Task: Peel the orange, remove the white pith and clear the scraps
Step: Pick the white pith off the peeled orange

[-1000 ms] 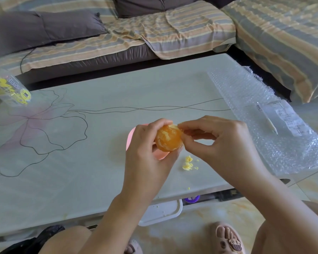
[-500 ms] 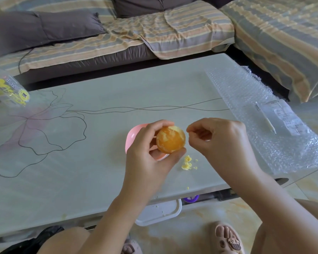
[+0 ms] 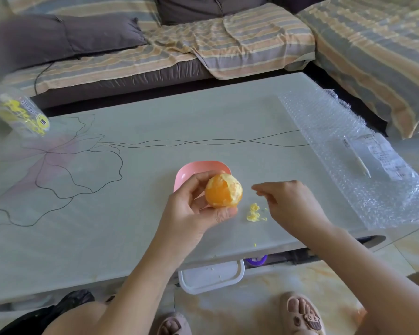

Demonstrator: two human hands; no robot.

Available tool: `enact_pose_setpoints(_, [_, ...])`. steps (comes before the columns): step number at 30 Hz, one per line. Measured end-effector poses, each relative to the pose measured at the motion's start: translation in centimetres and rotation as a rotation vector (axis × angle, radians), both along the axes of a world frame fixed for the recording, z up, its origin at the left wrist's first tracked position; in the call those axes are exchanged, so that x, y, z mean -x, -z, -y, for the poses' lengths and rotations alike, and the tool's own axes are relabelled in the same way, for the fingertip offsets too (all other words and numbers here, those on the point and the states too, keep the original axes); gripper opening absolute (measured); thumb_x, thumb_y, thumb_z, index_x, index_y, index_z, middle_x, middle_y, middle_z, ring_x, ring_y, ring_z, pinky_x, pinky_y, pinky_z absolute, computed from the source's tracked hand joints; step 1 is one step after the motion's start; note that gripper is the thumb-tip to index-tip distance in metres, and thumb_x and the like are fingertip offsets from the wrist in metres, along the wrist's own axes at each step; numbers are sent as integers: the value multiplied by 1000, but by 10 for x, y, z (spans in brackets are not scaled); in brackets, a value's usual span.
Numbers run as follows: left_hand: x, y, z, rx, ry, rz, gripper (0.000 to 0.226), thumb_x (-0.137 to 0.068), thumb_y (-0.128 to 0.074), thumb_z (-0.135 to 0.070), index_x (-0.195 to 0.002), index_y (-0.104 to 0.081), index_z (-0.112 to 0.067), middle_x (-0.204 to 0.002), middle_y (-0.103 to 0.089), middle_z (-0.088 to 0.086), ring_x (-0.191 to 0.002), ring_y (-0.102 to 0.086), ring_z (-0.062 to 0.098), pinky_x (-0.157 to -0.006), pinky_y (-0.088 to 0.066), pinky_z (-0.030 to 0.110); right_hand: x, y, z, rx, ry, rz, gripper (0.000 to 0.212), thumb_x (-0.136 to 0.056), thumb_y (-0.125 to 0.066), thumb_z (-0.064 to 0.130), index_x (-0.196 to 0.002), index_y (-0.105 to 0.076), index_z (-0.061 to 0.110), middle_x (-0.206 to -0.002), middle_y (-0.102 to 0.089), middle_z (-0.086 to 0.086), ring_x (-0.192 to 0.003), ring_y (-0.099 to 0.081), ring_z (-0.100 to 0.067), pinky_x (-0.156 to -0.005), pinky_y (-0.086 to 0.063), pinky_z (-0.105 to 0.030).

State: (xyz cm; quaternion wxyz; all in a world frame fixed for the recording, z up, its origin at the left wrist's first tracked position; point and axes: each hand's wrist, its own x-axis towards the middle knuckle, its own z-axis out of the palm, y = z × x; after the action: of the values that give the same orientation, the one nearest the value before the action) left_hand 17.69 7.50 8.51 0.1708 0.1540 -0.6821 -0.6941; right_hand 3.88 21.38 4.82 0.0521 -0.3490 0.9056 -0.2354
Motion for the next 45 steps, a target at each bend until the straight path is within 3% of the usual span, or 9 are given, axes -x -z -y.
enact_pose_setpoints(7, [1,5,1,-36,13,14,51,-57,-81,-15,-105,-62,-15,-90,-71,-11,-86,-67,4,-73,-48,12,4,-5,1,110,-7,-86,11,-78,-68,6,-77,-64,17,-74,-56,10,-76,-55,-14,-62,-43,-26])
enact_pose_setpoints(11, [4,8,0,-60,18,15,51,-58,-81,-27,-104,-63,-15,-88,-70,-11,-82,-65,6,-71,-52,19,5,-3,2,166,-40,-91,29,-77,-57,-10,-84,-69,15,-80,-67,5,-76,-59,-14,-63,-42,-22])
enact_pose_setpoints(16, [7,14,-1,-82,-24,42,52,-61,-82,-27,-108,-65,-13,-97,-69,3,-87,-68,25,-68,-55,27,5,-7,-2,212,-82,-91,14,-88,-60,11,-91,-72,18,-77,-70,7,-70,-58,-10,-61,-37,-12])
enact_pose_setpoints(19, [8,16,-2,17,-20,85,48,-63,-80,-21,-108,-64,-17,-95,-69,-7,-88,-66,12,-75,-56,29,6,-15,-7,270,-64,-107,6,-81,-70,13,-81,-71,19,-73,-63,13,-71,-55,-3,-65,-35,-4])
enact_pose_setpoints(23, [9,17,-4,207,-40,126,47,-66,-84,-9,-101,-63,-33,-91,-68,-22,-83,-65,1,-73,-49,12,1,-24,-11,431,-140,-149,13,-85,-64,8,-90,-73,16,-81,-68,10,-82,-58,-3,-71,-39,-1])
enact_pose_setpoints(27, [10,20,-10,415,-73,117,46,-70,-82,-11,-105,-62,-33,-91,-65,-18,-80,-62,0,-69,-47,8,-8,-32,-13,483,-275,-209,21,-89,-54,17,-96,-74,15,-85,-70,8,-81,-59,-6,-71,-41,-3])
enact_pose_setpoints(33, [11,23,-11,560,-118,95,49,-72,-80,-16,-112,-59,-37,-95,-63,-22,-82,-62,3,-73,-49,9,-12,-34,-15,493,-321,-185,15,-82,-67,18,-95,-74,18,-91,-68,9,-79,-59,-3,-69,-40,-3])
enact_pose_setpoints(39, [12,22,-14,653,-134,42,52,-72,-80,-12,-114,-58,-34,-96,-63,-22,-84,-61,1,-73,-45,5,-16,-28,-12,477,-332,-268,17,-84,-64,28,-93,-75,18,-86,-70,5,-70,-64,-15,-61,-49,-26])
enact_pose_setpoints(45, [12,22,-16,739,-154,5,44,-72,-72,-21,-116,-63,-23,-92,-63,-20,-83,-60,0,-76,-43,3,-23,-26,-6,480,-274,-384,20,-81,-58,25,-84,-75,16,-77,-71,3,-59,-62,-21,-53,-50,-29])
